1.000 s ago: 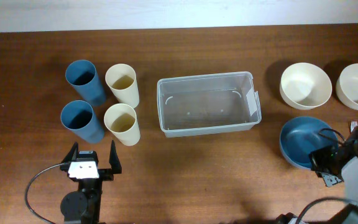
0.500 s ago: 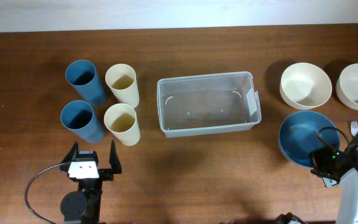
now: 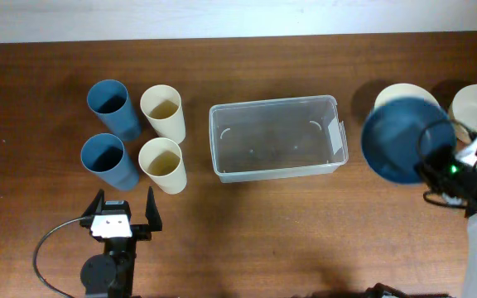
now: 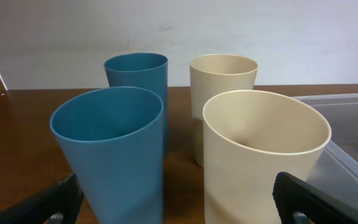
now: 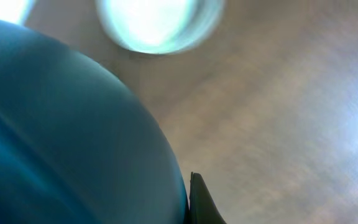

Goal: Pack container
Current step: 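Lift the blue bowl and lower it into the clear container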

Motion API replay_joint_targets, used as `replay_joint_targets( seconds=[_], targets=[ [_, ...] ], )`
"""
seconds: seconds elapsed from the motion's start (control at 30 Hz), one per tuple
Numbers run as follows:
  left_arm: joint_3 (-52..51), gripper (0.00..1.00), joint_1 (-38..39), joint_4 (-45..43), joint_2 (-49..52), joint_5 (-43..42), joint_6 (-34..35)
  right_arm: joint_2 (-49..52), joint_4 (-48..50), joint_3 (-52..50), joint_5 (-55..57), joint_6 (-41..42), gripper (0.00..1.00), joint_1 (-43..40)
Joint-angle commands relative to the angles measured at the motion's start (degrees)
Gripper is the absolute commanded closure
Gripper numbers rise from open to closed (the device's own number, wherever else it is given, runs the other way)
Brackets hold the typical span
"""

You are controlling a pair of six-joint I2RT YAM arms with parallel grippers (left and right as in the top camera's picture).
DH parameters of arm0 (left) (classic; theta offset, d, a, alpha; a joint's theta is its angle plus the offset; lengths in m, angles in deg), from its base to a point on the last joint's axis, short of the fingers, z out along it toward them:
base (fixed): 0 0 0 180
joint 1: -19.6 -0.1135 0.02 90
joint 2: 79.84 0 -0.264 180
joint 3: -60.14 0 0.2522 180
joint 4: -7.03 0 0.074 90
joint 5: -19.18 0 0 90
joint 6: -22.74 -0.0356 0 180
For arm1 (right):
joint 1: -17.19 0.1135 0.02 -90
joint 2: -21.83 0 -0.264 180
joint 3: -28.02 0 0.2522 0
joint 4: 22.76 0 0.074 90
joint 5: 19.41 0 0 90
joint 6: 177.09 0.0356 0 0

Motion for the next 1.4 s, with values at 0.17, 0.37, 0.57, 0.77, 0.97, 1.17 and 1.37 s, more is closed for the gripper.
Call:
replay_joint_targets(
  seconds=[0.17,0.37,0.57,0.77,0.97,1.17,1.37],
  targets=[
    [-0.20,0.00,-0.33,0.28,-0.44,0.20,-1.07,6.27,5.86,8.87,2.19,-1.68,0.96,19.47],
    [-0.20,0.00,-0.33,0.28,-0.44,0.20,-1.07,17.07,13.20,8.90,5.77,-2.62,0.96,30.75],
    [-0.20,0.00,-0.33,0.28,-0.44,0.20,-1.07,28.59,22.36,9.29,6.67,-4.48,0.96,38.03],
    [-0.20,0.00,-0.33,0.28,-0.44,0.20,-1.07,34.93,24.63,10.54,6.84,-3.78,0.96,41.75],
    [-0.20,0.00,-0.33,0.28,-0.44,0.20,-1.07,36.24,24.63,10.54,8.63,-3.80,0.96,42.95],
    [-0.20,0.00,-0.33,0.28,-0.44,0.17,-1.07,36.24,24.15,10.54,7.89,-3.30,0.96,43.36],
    [-0.20,0.00,-0.33,0.28,-0.44,0.20,-1.07,36.35,24.15,10.54,7.72,-0.90,0.96,44.41]
  ],
)
